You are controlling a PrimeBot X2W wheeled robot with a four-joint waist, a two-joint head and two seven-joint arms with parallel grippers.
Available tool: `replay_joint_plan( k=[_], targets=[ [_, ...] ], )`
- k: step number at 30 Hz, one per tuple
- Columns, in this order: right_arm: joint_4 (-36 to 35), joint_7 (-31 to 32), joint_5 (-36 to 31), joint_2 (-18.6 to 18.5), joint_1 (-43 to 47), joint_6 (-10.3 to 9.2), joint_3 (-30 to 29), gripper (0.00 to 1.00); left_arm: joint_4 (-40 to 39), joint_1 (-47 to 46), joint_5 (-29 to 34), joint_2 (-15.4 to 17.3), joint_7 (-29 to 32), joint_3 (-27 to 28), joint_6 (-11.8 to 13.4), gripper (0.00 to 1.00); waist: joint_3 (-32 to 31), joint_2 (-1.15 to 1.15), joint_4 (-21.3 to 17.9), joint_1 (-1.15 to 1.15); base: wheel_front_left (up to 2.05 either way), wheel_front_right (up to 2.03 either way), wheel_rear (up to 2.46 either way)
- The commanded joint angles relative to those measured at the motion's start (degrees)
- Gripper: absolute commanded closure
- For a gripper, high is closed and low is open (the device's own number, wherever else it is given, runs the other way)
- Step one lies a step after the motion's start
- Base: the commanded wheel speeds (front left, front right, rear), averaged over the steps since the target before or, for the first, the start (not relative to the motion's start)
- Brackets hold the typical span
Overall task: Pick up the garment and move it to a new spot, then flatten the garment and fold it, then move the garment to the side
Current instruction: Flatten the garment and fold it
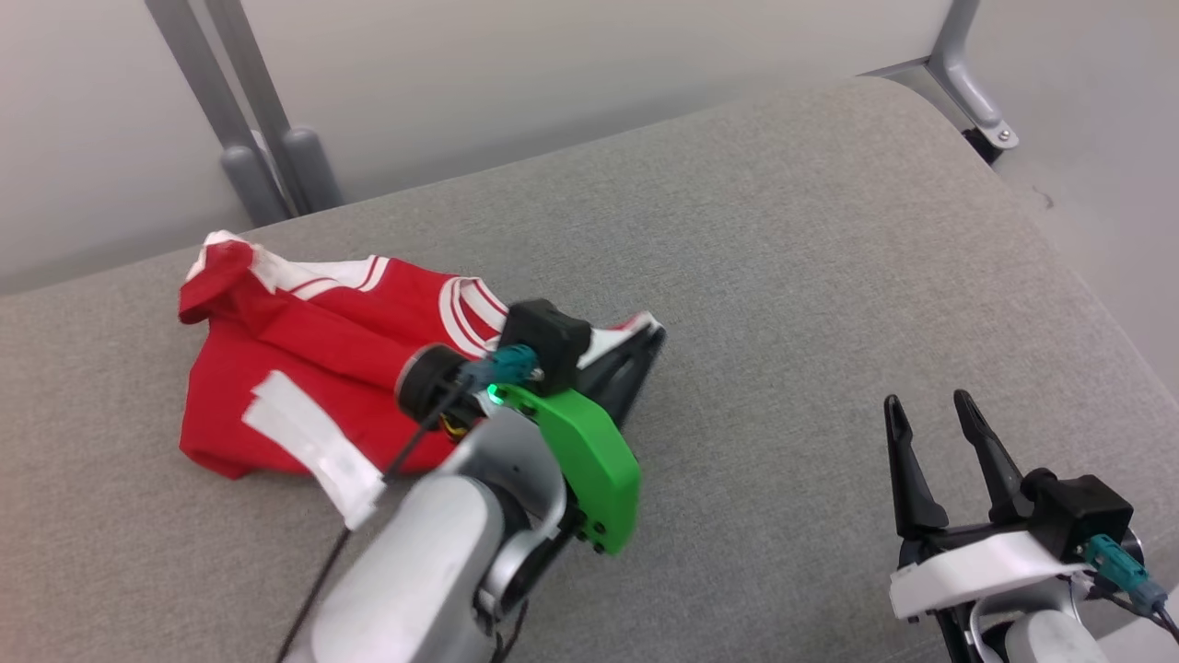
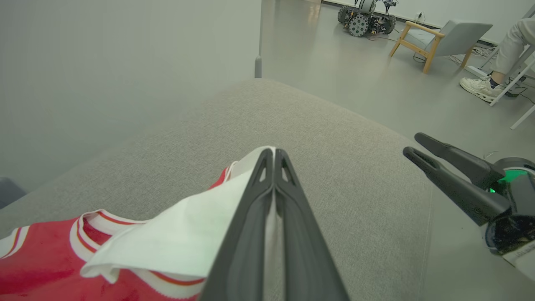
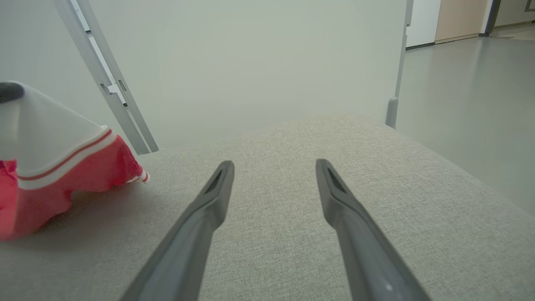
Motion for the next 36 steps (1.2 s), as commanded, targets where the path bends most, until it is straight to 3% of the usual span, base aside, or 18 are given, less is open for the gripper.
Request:
replay_joint_plan(
  k=[1,7,13,14,15,16,22,25,31,36],
  targets=[
    [0.09,-0.17,0.18,-0.09,-1.29,0.01,0.27,0.0,2.0,0.34,0.63,-0.93,-1.34,-1.41,-0.43,1.0,1.43,0.0,-1.85,0.0,0.0,0.0,0.0],
    [0.72,-0.17,0.64,0.56,-3.32,0.0,1.84,0.0,12.98,-1.92,1.57,-3.9,-6.34,-9.0,-0.67,1.0,3.59,0.0,-6.25,0.0,0.0,0.0,0.0],
    [1.28,-0.17,1.23,1.24,-3.64,0.01,1.57,0.0,16.15,-6.74,-2.62,-4.02,-14.03,-17.06,2.08,1.0,5.91,0.0,-9.77,0.0,0.0,0.0,0.0],
    [1.39,-0.17,1.25,1.37,-3.55,0.01,1.63,0.0,16.57,-7.39,-3.48,-4.0,-15.62,-18.72,2.79,0.84,6.39,0.0,-10.19,0.0,0.0,0.0,0.0],
    [1.46,-0.17,1.3,1.47,-3.57,0.01,1.69,0.0,16.48,-7.44,-5.31,-3.98,-17.12,-20.43,2.98,0.08,6.77,0.0,-10.49,0.0,0.0,0.0,0.0],
    [1.45,-0.17,1.37,1.5,-3.58,0.01,1.63,0.0,16.6,-7.67,-6.41,-3.99,-17.61,-21.61,3.39,0.0,7.06,0.0,-10.67,0.0,0.0,0.0,0.0],
    [1.1,-0.17,1.76,1.65,-3.74,0.01,0.23,0.0,17.13,-11.39,-10.45,-3.99,-18.84,-27.16,6.21,0.0,7.78,0.0,-9.66,0.0,0.0,0.0,0.0],
    [0.88,-0.17,2.05,1.65,-3.76,0.01,-0.23,0.0,19.25,-15.32,-7.85,-3.75,-17.03,-28.15,8.89,0.0,7.42,0.0,-8.34,0.0,0.0,0.0,0.0],
    [0.52,-0.17,2.2,1.64,-2.75,0.01,-0.39,0.0,23.52,-23.24,-0.32,4.47,-12.88,-28.31,14.64,0.0,5.81,0.0,-5.75,0.0,0.0,0.0,0.0],
    [0.43,-0.17,2.35,1.65,-1.23,0.01,-0.83,0.0,23.7,-25.26,1.27,12.64,-7.71,-29.15,14.75,0.0,4.74,0.0,-4.16,0.0,0.0,0.0,0.0]
  ],
)
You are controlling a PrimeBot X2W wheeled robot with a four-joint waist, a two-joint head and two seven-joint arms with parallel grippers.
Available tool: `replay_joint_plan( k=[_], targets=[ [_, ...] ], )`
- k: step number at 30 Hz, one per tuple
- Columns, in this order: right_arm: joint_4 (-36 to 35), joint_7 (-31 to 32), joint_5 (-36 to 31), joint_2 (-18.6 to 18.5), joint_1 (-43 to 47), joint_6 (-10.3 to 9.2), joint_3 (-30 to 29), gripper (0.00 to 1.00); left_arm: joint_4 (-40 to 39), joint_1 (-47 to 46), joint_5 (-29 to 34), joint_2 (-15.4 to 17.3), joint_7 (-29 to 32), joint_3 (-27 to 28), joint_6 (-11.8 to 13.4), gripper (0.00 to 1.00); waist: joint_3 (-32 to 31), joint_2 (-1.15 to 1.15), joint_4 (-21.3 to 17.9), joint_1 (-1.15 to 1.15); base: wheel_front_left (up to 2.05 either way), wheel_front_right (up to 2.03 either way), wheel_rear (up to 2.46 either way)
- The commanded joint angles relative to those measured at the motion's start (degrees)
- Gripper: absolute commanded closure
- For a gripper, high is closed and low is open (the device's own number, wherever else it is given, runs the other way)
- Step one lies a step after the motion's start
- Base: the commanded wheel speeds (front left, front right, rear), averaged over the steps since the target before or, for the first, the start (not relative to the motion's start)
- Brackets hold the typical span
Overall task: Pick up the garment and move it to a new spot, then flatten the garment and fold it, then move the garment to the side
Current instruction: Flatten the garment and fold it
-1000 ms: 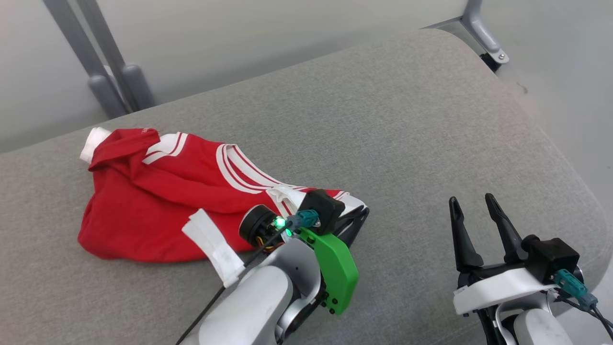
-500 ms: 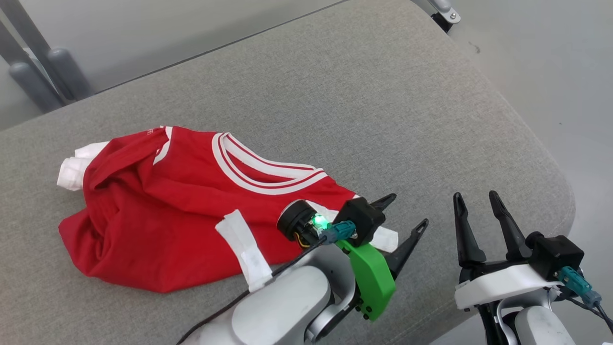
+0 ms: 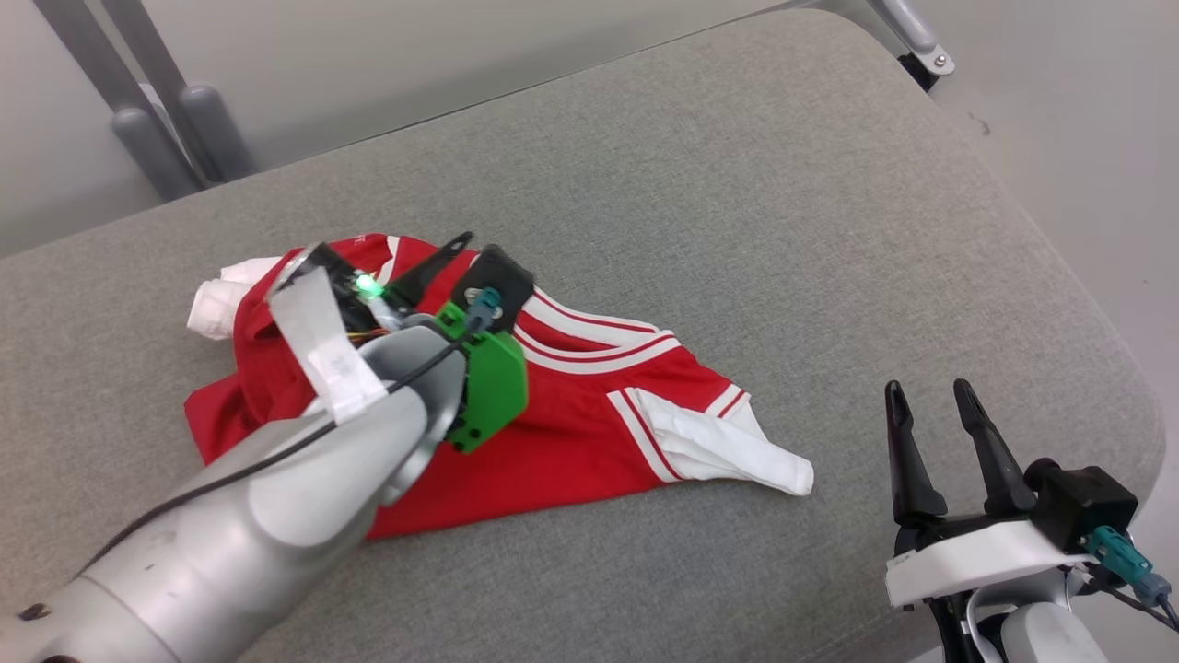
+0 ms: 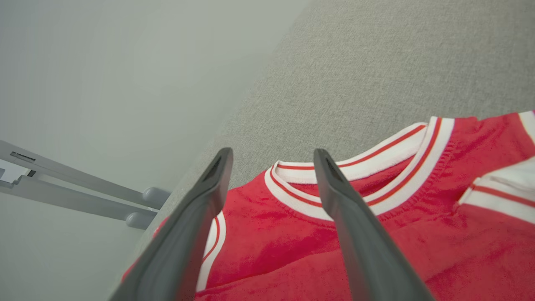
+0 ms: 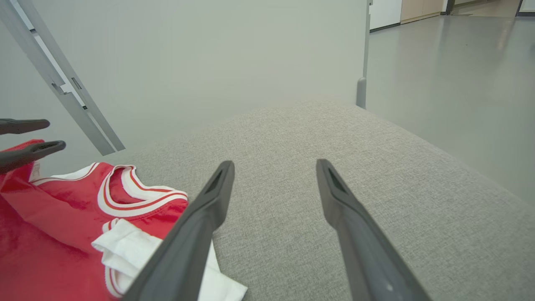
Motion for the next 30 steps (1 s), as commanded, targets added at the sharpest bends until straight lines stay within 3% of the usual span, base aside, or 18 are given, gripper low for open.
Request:
replay_joint_plan(
  k=[1,5,8,14,24,25,26,28,30],
  targets=[
    [-0.06,-0.17,0.59,-0.04,0.98,0.02,-0.33,0.0,-0.32,-0.9,0.43,2.37,1.19,0.0,0.22,0.0,-1.11,0.0,1.37,0.0,0.0,0.0,0.0],
    [0.03,-0.17,0.49,-0.02,1.73,0.02,-0.63,0.0,-1.84,-1.55,0.24,6.68,3.74,0.48,0.42,0.0,-1.29,0.0,2.79,0.0,0.0,0.0,0.0],
    [0.18,-0.17,0.29,-0.02,1.43,0.02,-0.18,0.0,-1.91,-2.51,0.11,7.88,4.74,0.5,-0.3,0.0,-1.07,0.0,3.6,0.0,0.0,0.0,0.0],
    [0.0,-0.17,0.09,-0.03,-0.91,0.02,1.0,0.0,0.98,-4.33,0.27,6.51,6.59,-1.37,-3.53,0.0,0.77,0.0,3.8,0.0,0.0,0.0,0.0],
    [0.11,-0.17,1.06,-0.02,-1.33,0.02,1.49,0.0,8.18,-7.68,2.56,5.31,6.15,-3.16,-5.66,0.0,3.27,0.0,2.92,0.0,0.0,0.0,0.0],
    [0.13,-0.17,1.12,-0.02,-1.06,0.02,1.28,0.0,8.54,-7.52,2.16,5.22,6.22,-3.03,-5.84,0.06,3.19,0.0,3.02,0.0,0.0,0.0,0.0],
    [0.16,-0.17,1.18,-0.03,-0.67,0.02,0.95,0.0,8.88,-7.25,1.69,5.03,6.09,-2.89,-6.11,0.51,2.99,0.0,3.29,0.0,0.0,0.0,0.0],
    [0.33,-0.17,1.2,-0.01,0.0,0.02,0.58,0.0,9.41,-6.38,0.29,4.69,5.57,-2.28,-6.43,1.0,2.51,0.0,3.92,0.0,0.0,0.0,0.0],
    [0.6,-0.17,0.87,-0.01,0.42,0.02,0.47,0.0,8.86,-5.66,-1.1,4.1,3.8,-0.72,-5.62,1.0,1.71,0.0,4.66,0.0,0.0,0.0,0.0]
  ],
)
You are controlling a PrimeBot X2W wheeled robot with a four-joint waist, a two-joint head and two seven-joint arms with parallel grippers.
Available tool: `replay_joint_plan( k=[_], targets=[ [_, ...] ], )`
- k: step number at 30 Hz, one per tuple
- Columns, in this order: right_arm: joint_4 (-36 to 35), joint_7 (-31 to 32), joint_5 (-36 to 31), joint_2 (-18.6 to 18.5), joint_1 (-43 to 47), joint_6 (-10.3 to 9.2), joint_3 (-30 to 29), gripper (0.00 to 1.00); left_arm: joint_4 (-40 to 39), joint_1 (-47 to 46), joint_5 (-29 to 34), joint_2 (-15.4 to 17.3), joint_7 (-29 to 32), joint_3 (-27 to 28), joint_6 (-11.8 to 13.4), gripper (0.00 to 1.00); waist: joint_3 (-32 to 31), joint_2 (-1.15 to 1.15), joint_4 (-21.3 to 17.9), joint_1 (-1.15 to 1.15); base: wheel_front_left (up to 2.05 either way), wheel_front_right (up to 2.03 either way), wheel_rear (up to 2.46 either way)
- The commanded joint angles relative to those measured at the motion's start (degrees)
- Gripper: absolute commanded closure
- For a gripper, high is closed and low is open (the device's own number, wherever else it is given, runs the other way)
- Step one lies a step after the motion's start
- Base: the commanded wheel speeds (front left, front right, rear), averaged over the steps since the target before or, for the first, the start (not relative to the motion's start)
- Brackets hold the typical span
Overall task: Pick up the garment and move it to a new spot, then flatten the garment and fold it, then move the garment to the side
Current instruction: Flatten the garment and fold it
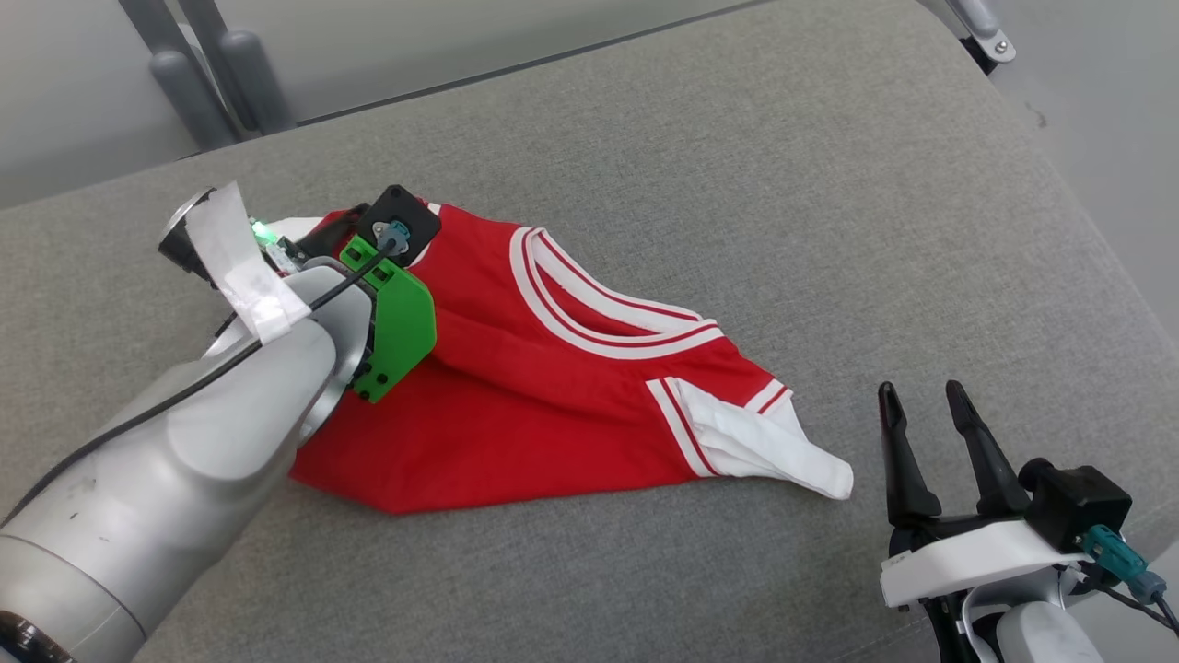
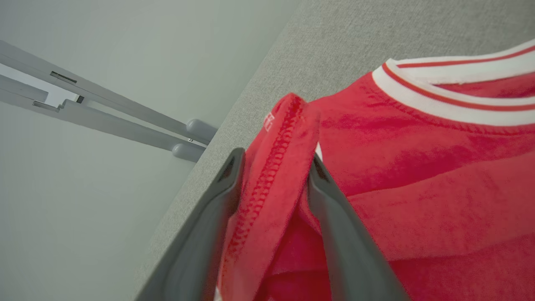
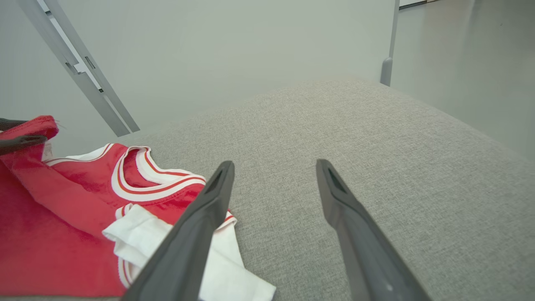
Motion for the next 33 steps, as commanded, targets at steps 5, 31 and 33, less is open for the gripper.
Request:
replay_joint_plan(
  k=[5,31,33],
  targets=[
    [0.18,-0.17,-1.31,-0.01,2.32,0.02,-1.03,0.0,-6.34,4.93,-5.71,-1.02,-5.9,5.11,2.69,1.0,-3.97,0.0,4.85,0.0,0.0,0.0,0.0],
    [0.51,-0.17,-2.16,-4.38,7.67,0.02,-1.24,0.0,-22.29,57.33,-33.02,0.97,-29.53,21.6,5.65,0.0,-9.56,0.0,23.65,0.0,0.0,0.0,0.0],
    [0.38,-0.17,-2.04,-4.53,7.89,0.02,-1.42,0.0,-21.19,58.51,-31.94,-0.49,-29.82,23.82,4.52,0.0,-9.47,0.0,23.6,0.0,0.0,0.0,0.0]
  ],
)
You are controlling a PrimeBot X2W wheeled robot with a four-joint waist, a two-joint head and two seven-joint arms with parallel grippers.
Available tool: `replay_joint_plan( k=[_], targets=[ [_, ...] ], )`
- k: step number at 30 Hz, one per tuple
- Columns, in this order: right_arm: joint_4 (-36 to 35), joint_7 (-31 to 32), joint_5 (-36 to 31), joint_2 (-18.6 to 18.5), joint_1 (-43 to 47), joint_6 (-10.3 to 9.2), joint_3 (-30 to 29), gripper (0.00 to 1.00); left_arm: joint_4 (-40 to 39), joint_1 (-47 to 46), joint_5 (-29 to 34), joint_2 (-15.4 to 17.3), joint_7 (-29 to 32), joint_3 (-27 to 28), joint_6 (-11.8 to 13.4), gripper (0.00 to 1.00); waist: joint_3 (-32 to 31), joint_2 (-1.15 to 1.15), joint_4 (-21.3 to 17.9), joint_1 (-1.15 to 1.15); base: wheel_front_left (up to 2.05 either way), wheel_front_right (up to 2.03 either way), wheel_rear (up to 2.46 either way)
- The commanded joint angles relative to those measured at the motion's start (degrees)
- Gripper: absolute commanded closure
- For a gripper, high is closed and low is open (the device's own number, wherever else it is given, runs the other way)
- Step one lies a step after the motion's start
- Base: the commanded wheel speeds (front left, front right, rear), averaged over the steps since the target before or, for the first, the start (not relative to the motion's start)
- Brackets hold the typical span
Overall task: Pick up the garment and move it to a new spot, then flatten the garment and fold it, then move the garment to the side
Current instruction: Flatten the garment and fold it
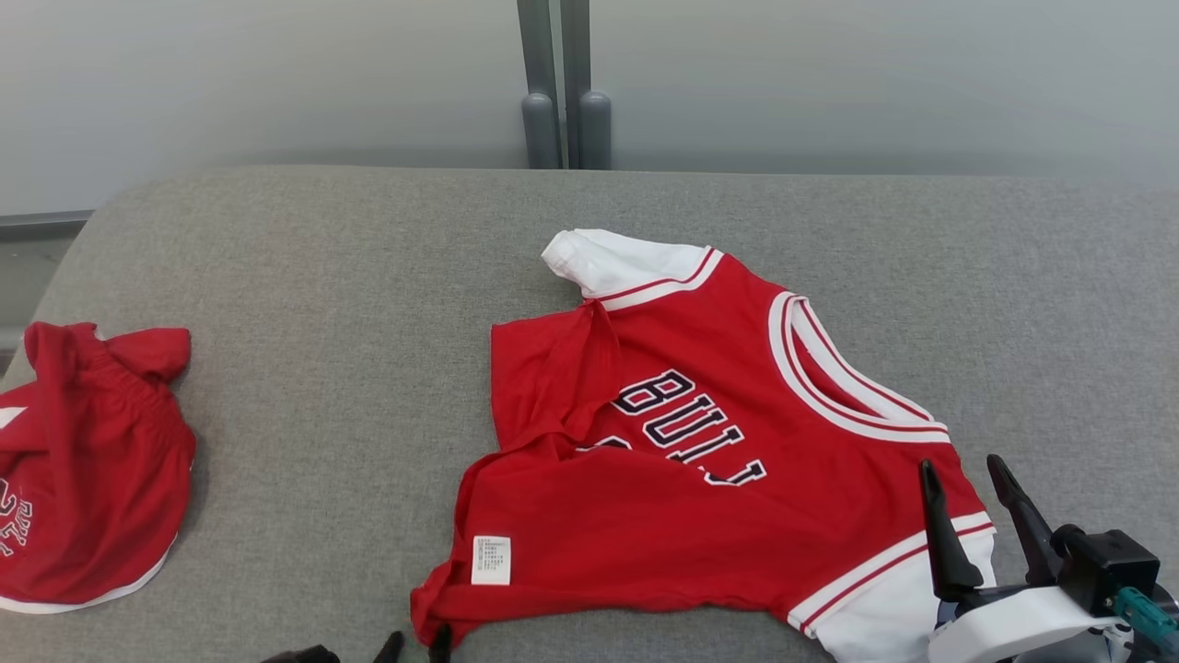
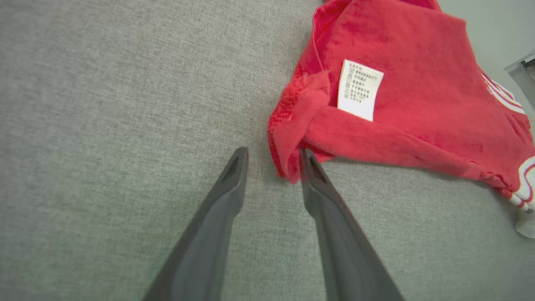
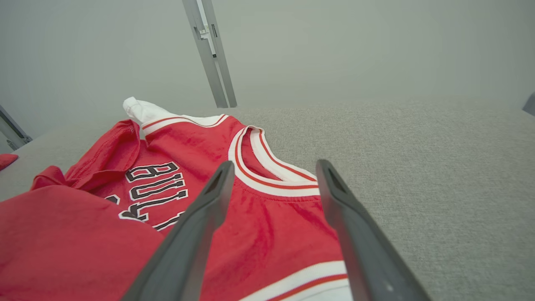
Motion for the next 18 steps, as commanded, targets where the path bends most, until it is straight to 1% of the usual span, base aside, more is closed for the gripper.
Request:
replay_joint_plan(
  k=[1,3,4,7,8,10,11,13,15,18],
  targets=[
    [-0.16,-0.17,0.18,-0.4,0.73,0.0,-0.19,0.0,0.58,1.49,0.99,-0.77,-0.41,2.29,-0.69,0.0,-0.01,0.0,-0.02,0.0,0.0,0.0,0.0],
    [-0.2,-0.17,0.09,-0.4,0.85,0.0,-0.31,0.0,1.19,3.31,3.07,-1.78,-0.42,4.91,-1.32,0.0,-0.15,0.0,-0.41,0.0,0.0,0.0,0.0],
    [-0.35,-0.17,0.04,-0.33,0.84,0.0,-0.43,0.0,1.19,4.4,3.39,-2.6,-0.39,7.07,-1.56,0.0,-0.25,0.0,-0.63,0.0,0.0,0.0,0.0],
    [-0.5,-0.17,-0.06,-0.08,1.17,0.0,-0.57,0.0,0.77,6.77,6.59,-3.39,-0.41,11.66,-2.6,0.0,-0.73,0.0,-1.31,0.0,0.0,0.0,0.0],
    [-0.6,-0.17,-0.09,0.0,1.3,0.0,-0.74,0.0,-0.26,7.21,8.09,-3.8,-0.41,13.29,-3.5,0.0,-0.86,0.0,-1.52,0.0,0.0,0.0,0.0],
    [-0.71,-0.17,-0.11,0.04,1.44,0.0,-0.8,0.0,-1.42,8.13,11.42,-4.4,-0.33,14.35,-4.76,0.0,-0.96,0.0,-1.89,0.0,0.0,0.0,0.0],
    [-0.72,-0.17,-0.11,0.01,1.39,0.0,-0.68,0.0,-1.73,8.15,13.25,-4.04,-0.33,14.12,-4.86,0.0,-0.98,0.0,-2.14,0.0,0.0,0.0,0.0],
    [-0.73,-0.17,-0.14,0.01,1.1,0.0,-0.57,0.0,-2.03,7.46,16.14,-3.39,-0.24,12.76,-4.01,0.0,-1.08,0.0,-2.65,0.0,0.0,0.0,0.0],
    [-0.74,-0.17,-0.13,0.18,0.82,0.0,-0.62,0.0,-2.76,5.97,17.91,-2.96,1.48,11.16,-3.27,0.0,-1.21,0.0,-3.09,0.0,0.0,0.0,0.0],
    [-0.61,-0.17,0.01,0.43,0.48,0.0,-0.22,0.0,-3.68,4.85,20.24,-1.83,4.0,10.72,-0.02,0.0,-1.43,0.0,-3.98,0.0,0.0,0.0,0.0]
  ],
)
